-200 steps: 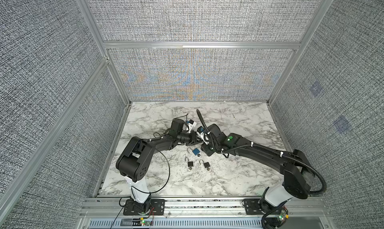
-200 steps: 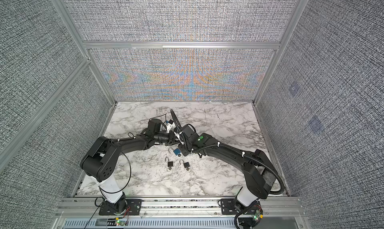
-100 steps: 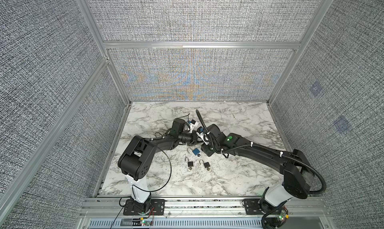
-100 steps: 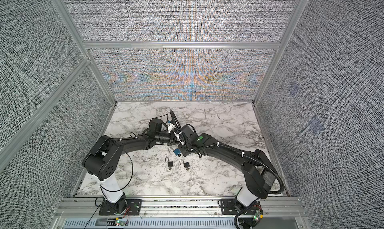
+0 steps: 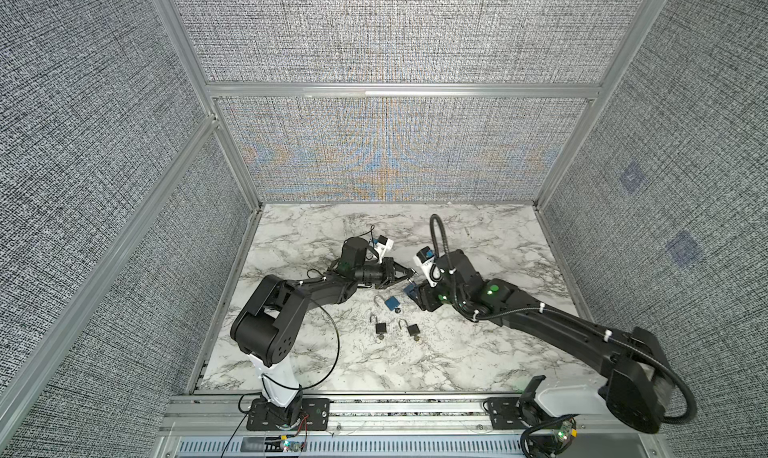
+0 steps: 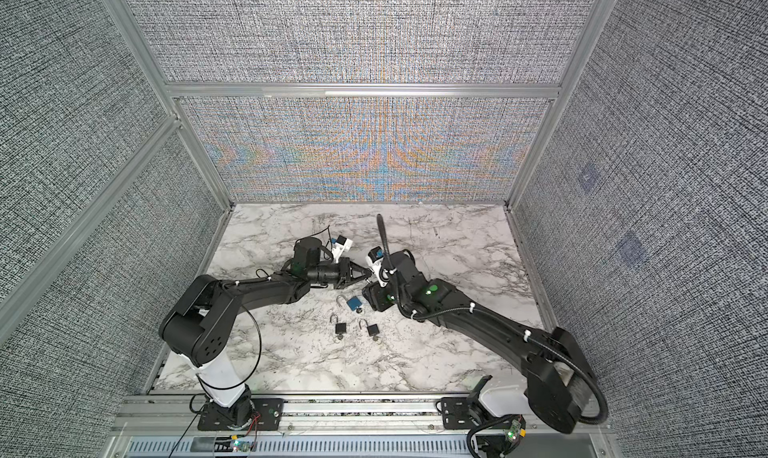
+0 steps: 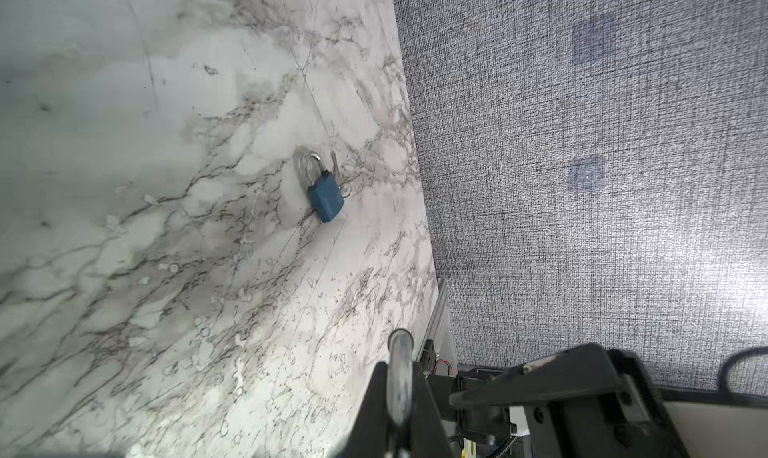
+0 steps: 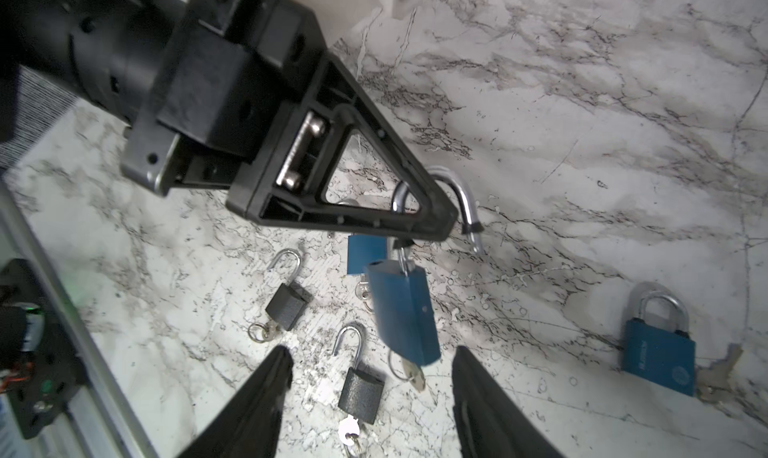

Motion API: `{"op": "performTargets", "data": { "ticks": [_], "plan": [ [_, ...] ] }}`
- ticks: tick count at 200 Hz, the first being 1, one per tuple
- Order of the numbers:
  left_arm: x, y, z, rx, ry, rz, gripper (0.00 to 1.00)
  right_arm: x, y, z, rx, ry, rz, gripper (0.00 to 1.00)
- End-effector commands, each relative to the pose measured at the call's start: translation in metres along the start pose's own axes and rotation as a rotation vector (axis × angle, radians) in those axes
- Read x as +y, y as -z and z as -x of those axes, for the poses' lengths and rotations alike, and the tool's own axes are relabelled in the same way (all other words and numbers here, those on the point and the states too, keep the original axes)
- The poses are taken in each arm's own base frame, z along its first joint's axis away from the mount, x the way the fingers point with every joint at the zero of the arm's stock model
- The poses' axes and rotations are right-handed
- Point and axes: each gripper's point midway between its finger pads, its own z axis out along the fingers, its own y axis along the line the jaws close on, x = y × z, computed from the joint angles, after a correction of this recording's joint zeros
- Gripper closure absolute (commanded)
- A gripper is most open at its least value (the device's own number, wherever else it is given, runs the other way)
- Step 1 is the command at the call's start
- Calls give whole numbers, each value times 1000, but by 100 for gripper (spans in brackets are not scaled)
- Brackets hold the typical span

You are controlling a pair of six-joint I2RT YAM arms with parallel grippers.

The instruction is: Lock with the key

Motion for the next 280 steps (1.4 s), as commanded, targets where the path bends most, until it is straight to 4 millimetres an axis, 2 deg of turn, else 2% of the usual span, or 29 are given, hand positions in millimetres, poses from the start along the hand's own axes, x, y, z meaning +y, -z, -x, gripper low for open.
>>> {"op": "performTargets", "data": {
  "ticks": [1, 26, 48, 91, 147, 198, 252, 280],
  "plan": [
    [-25, 3, 17, -75, -24, -58, 100, 0, 15, 12, -121, -109, 108, 37],
    [-36, 4, 22, -100, 19, -86, 100, -5, 28, 11, -204, -81, 124, 37],
    [-46, 3, 24, -105, 45, -118, 100, -17, 23, 10, -218, -65, 74, 38],
    [-52, -3, 24, -85, 63, -107, 100, -31, 13, 15, -238, -49, 47, 39],
    [-58, -8, 24, -71, 78, -109, 100, -42, 7, 26, -256, -39, 54, 45],
    [-63, -11, 26, -57, 78, -115, 100, -42, 1, 32, -259, -42, 88, 58],
    [-64, -12, 27, -50, 79, -118, 100, -40, -3, 36, -251, -41, 118, 60],
    [-63, -13, 27, -48, 83, -119, 100, -39, -5, 37, -246, -42, 127, 68]
  ]
}}
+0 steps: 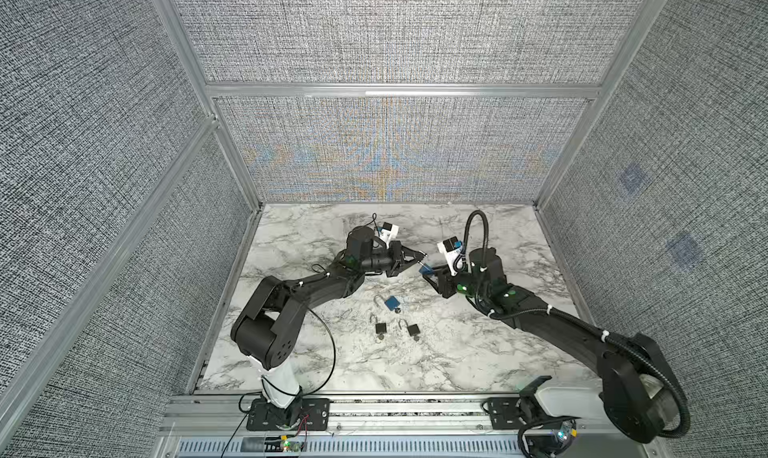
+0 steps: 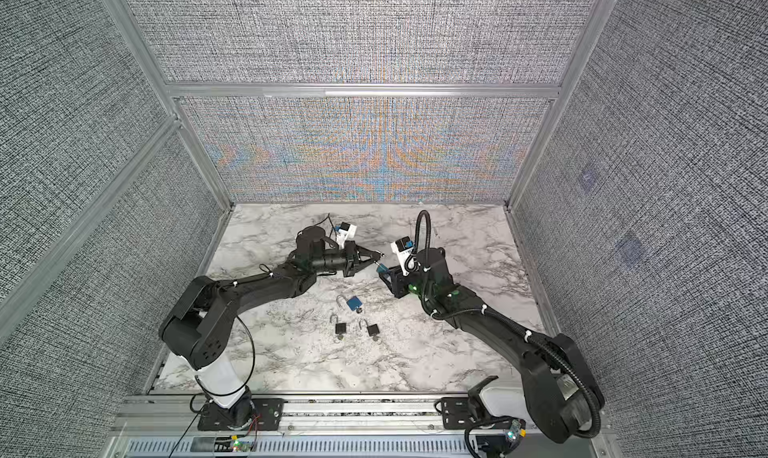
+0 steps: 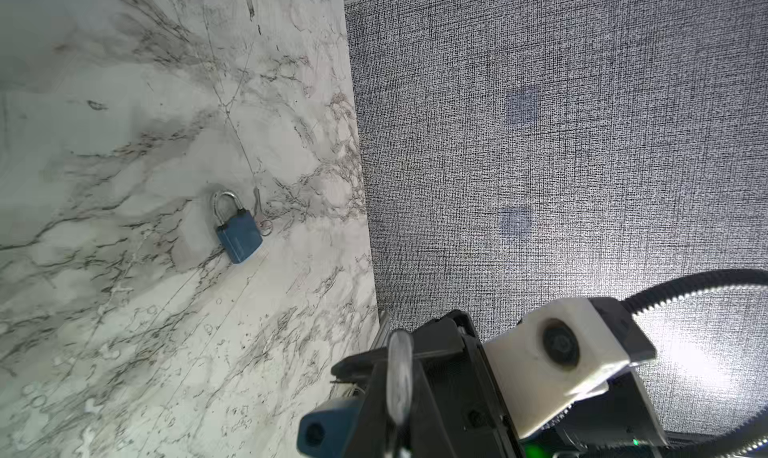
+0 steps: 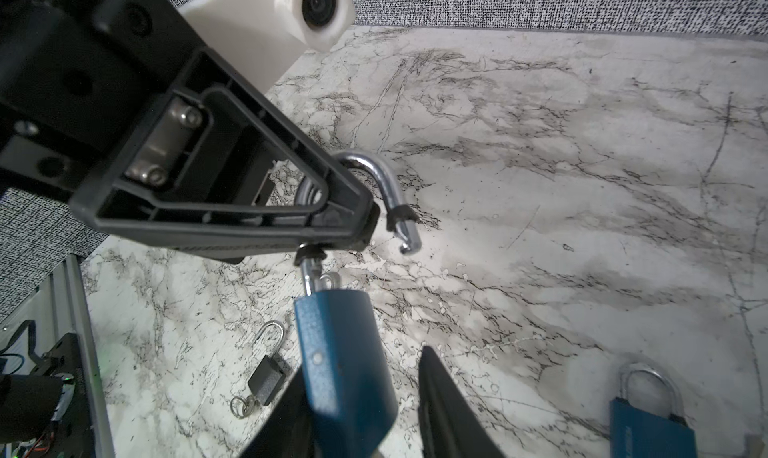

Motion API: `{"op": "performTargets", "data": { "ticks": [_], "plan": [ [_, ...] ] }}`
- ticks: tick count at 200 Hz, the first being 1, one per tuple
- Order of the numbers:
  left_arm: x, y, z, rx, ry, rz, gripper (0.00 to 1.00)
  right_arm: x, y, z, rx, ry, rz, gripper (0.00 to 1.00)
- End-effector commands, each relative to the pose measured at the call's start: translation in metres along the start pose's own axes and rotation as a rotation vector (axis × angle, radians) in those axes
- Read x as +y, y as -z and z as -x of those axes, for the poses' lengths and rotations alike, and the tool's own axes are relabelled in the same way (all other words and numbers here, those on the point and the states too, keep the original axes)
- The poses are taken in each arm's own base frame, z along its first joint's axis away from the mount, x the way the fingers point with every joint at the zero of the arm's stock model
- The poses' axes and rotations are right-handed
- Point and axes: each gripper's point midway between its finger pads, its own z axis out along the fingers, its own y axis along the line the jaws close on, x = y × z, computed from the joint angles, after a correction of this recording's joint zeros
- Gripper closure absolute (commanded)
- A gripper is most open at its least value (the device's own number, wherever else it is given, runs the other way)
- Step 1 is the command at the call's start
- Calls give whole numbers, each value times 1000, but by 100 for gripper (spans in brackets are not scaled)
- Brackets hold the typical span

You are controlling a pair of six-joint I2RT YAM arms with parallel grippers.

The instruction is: Lock with the key

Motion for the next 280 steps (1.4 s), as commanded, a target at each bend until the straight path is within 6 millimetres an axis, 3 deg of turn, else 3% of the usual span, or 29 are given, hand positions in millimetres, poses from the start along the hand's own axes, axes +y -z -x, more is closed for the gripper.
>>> {"op": "performTargets", "data": {
  "ticks": [1, 48, 106, 119, 138, 190, 233, 280],
  "plan": [
    [-8, -1, 0, 12, -23, -31, 100, 5, 0, 9, -24, 16, 27, 69],
    [-12, -1, 1, 14, -25, -51, 100, 4, 1, 9, -18, 7, 23, 100],
    [-15, 3, 3, 9, -44, -64, 100, 5, 10, 8, 5, -7, 21, 100],
    [-13, 6, 5, 3, -50, -53, 73, 9, 13, 7, 27, -13, 49, 100],
    [-7, 16, 11, -18, -65, -21, 63, 15, 22, 6, 58, -38, 107, 100],
    [-7, 46, 21, -48, -288, 85, 63, 30, 45, 5, 133, -120, 254, 100],
    [-37, 55, 3, 7, -527, 34, 62, 52, 55, -1, 212, -184, 420, 100],
    [-35, 57, -12, 60, -552, 2, 62, 63, 64, 6, 228, -257, 582, 100]
  ]
}}
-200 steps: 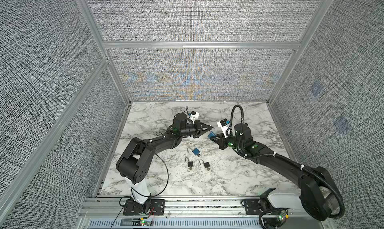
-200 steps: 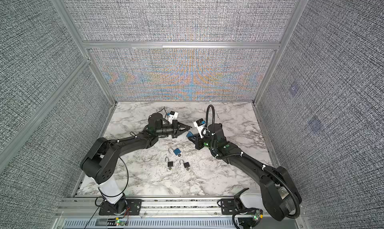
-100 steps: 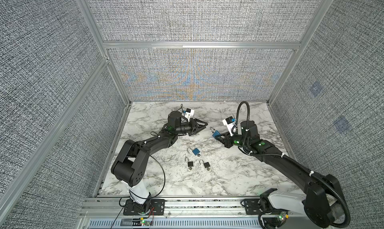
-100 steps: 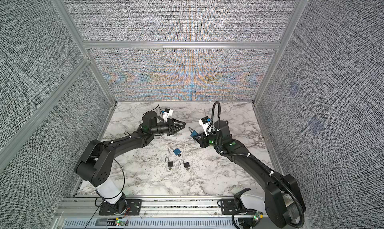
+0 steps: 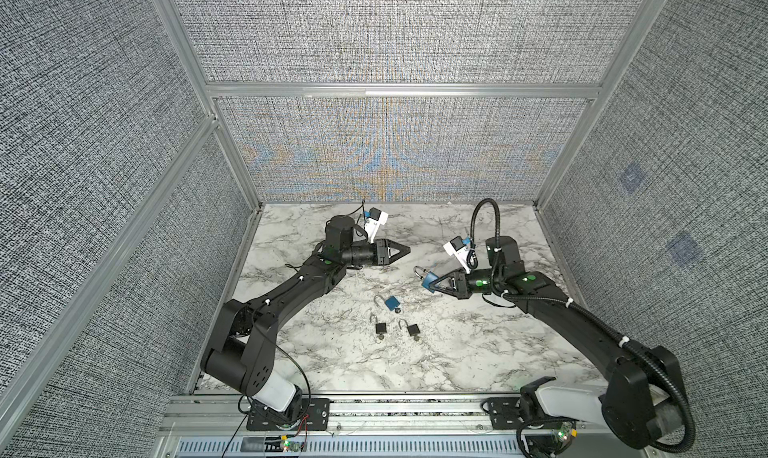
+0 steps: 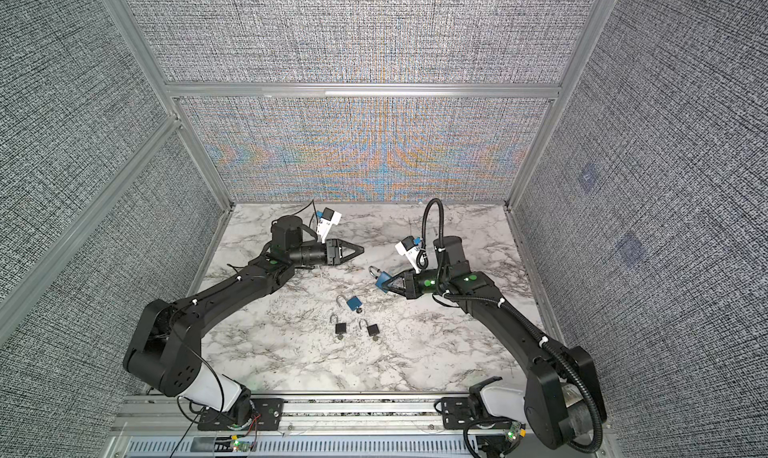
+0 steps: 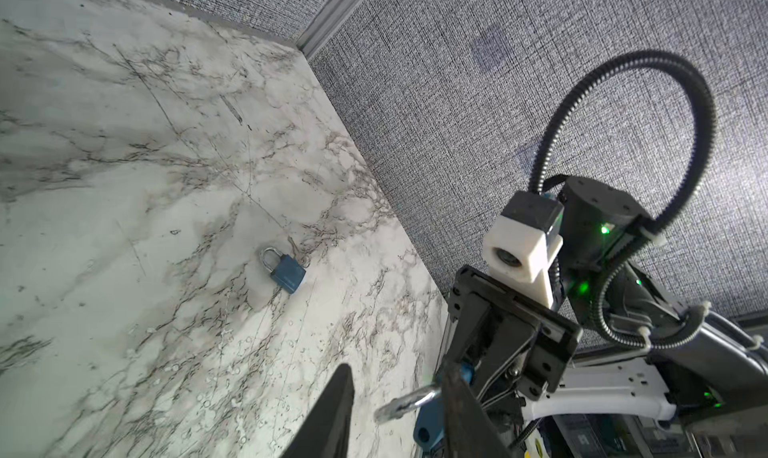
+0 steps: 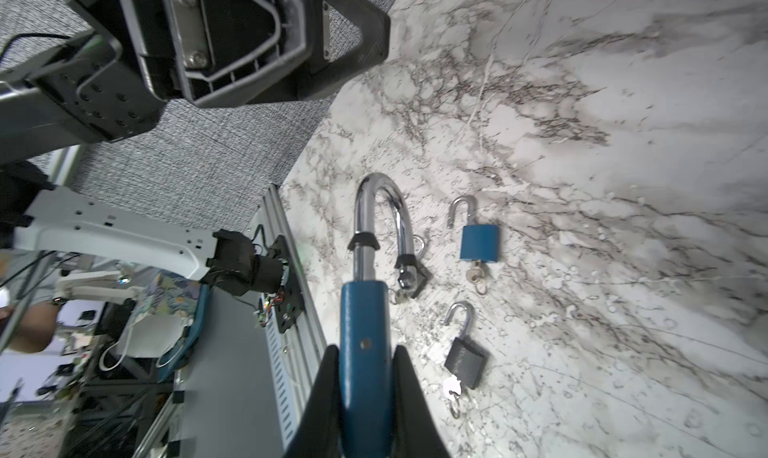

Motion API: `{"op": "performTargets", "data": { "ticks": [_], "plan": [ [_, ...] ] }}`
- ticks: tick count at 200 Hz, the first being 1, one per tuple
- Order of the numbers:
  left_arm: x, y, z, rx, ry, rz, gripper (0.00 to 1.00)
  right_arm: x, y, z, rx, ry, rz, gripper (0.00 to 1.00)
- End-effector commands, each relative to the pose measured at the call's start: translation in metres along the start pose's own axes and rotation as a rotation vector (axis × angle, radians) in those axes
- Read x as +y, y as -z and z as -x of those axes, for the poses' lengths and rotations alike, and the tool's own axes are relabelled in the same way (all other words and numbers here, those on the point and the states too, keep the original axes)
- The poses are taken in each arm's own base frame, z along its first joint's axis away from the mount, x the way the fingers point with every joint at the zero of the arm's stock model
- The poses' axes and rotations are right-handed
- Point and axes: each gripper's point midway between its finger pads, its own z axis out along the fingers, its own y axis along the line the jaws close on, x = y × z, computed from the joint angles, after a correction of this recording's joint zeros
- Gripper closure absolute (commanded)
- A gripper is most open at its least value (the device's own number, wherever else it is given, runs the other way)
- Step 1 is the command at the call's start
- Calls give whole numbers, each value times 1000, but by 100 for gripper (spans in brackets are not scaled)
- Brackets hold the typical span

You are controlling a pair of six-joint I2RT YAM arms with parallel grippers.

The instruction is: Lock with the key

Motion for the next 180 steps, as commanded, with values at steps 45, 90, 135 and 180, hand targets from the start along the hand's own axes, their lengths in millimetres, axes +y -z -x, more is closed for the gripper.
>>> {"op": "performTargets", "data": {
  "ticks": [45, 90, 135, 180],
  "plan": [
    [-17, -11, -19, 61, -78, -101, 62, 25, 2, 3, 40, -27, 178, 100],
    [-18, -18, -28, 73, -73, -121, 66, 23, 3, 3, 42, -42, 171, 100],
    [-19, -15, -34, 78, -65, -124, 74, 21, 3, 2, 43, -55, 166, 100],
    [-21, -14, -37, 78, -60, -135, 78, 20, 3, 4, 37, -51, 156, 100]
  ]
}}
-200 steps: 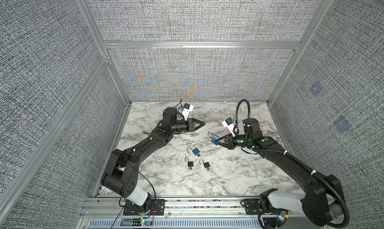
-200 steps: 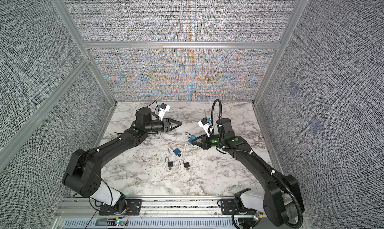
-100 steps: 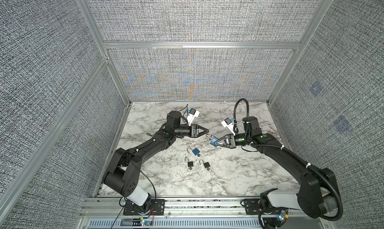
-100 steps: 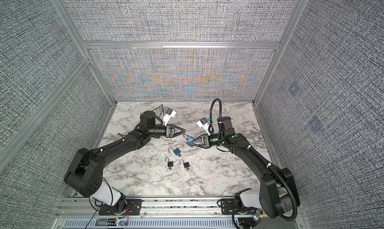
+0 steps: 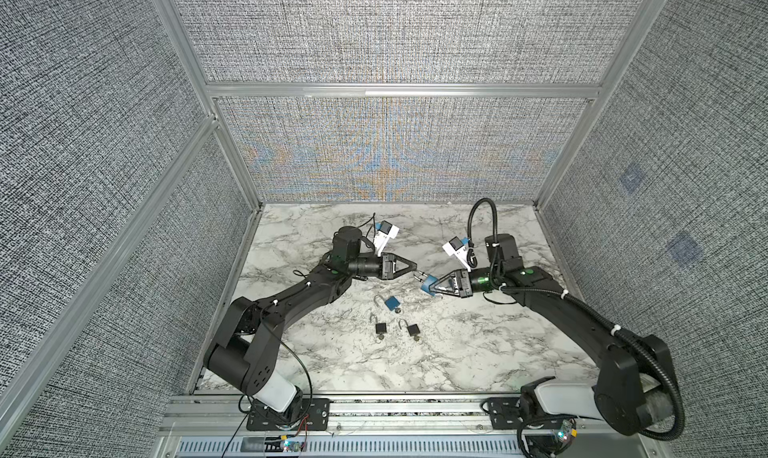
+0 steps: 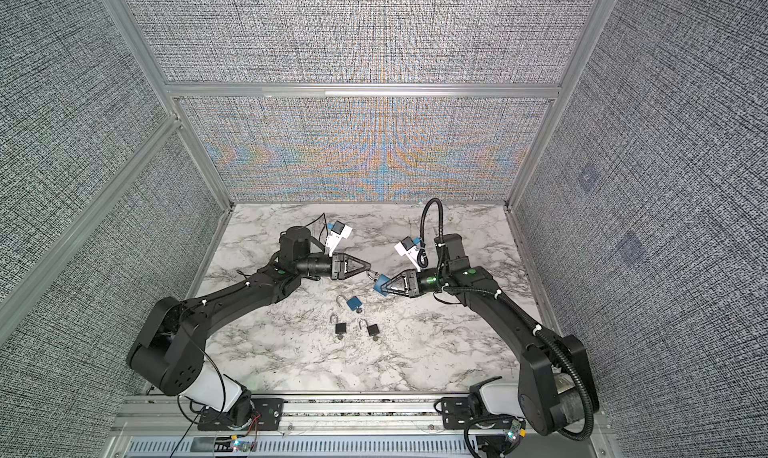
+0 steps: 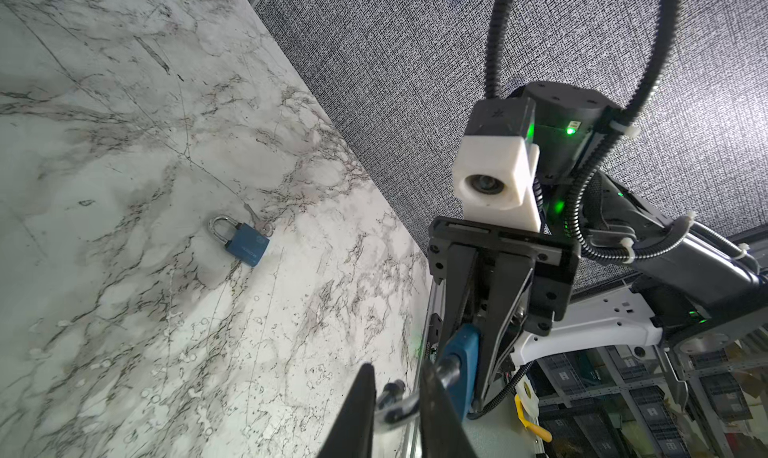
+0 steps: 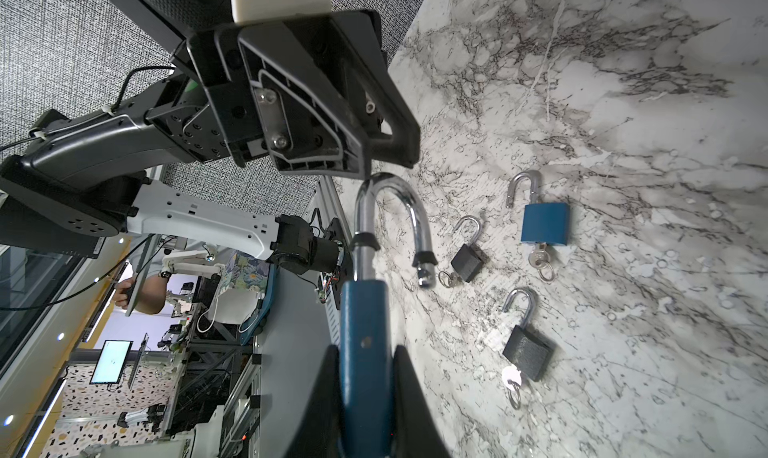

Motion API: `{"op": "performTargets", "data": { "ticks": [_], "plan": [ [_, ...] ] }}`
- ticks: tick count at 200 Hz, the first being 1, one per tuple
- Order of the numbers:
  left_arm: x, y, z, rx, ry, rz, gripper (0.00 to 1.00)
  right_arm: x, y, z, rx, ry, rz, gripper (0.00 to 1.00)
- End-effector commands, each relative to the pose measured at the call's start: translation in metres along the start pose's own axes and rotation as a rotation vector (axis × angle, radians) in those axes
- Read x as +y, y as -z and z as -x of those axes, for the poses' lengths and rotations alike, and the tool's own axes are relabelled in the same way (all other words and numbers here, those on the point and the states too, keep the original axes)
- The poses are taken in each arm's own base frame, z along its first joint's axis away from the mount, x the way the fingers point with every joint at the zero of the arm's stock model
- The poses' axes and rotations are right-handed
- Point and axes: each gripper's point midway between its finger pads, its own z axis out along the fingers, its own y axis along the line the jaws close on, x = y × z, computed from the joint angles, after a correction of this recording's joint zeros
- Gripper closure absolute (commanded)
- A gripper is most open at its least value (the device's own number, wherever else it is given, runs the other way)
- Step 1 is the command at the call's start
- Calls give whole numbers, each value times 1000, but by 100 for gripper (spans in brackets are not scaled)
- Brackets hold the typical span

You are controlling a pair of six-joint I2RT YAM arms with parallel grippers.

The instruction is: Lock with the key

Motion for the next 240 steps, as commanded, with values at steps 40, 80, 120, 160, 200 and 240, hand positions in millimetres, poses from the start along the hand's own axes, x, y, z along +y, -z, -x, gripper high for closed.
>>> {"op": "performTargets", "data": {
  "ticks": [40, 80, 120, 160, 200, 240],
  "plan": [
    [-9, 0, -1, 5, -10, -55, 68, 14, 4, 17, -32, 67, 27, 100],
    [-9, -1, -1, -4, -9, -56, 68, 15, 4, 17, -34, 64, 31, 100],
    [-11, 0, 3, -21, -21, -57, 68, 15, 4, 16, -30, 59, 36, 100],
    [-10, 1, 8, -47, -30, -32, 61, 17, 5, 15, -29, 57, 37, 100],
    [-13, -1, 15, -55, -39, -53, 58, 18, 5, 14, -25, 55, 43, 100],
    [-15, -4, 21, -56, -44, -66, 57, 19, 4, 12, -25, 55, 43, 100]
  ]
}}
